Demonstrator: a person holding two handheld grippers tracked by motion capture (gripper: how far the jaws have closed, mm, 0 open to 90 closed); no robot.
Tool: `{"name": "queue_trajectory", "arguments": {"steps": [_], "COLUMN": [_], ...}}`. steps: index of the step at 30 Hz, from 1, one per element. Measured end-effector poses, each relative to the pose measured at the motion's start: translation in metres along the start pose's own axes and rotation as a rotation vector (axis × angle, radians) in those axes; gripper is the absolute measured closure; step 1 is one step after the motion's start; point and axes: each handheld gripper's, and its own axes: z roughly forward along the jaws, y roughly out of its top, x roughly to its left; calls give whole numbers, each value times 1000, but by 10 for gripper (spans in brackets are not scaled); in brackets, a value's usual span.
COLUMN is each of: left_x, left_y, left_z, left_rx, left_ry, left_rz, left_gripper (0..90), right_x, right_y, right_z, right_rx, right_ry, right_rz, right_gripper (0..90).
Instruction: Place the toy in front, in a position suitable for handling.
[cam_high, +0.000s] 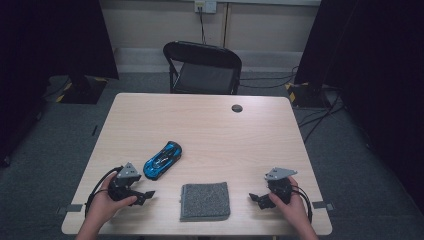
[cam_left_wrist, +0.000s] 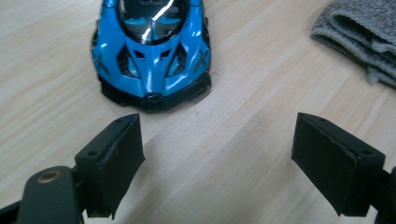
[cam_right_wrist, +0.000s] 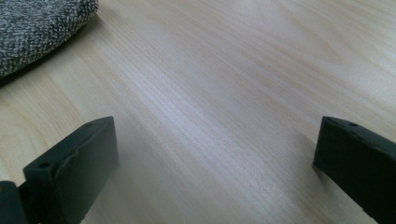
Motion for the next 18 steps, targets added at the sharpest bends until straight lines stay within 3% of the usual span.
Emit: {"name": "queue_trajectory", "arguments": {"steps": [4, 9, 12, 18], "left_x": [5, 11, 14, 23], "left_y": [6, 18, 25, 44], "left_z": [-7, -11, -11, -3], "left_rx": [-15, -52, -69, -78], "left_ry": [24, 45, 27, 37], "left_rz": [-45, -46, -57, -52], "left_gripper": [164, 162, 161, 161], "right_x": [0, 0, 0, 0], "right_y": [0, 0, 0, 0], "right_z": [0, 0, 0, 0], "right_rx": [-1, 0, -1, -1], "right_ry": [1, 0, 1, 1], "right_rz": [1, 0, 0, 1], "right_gripper": [0, 0, 0, 0]}}
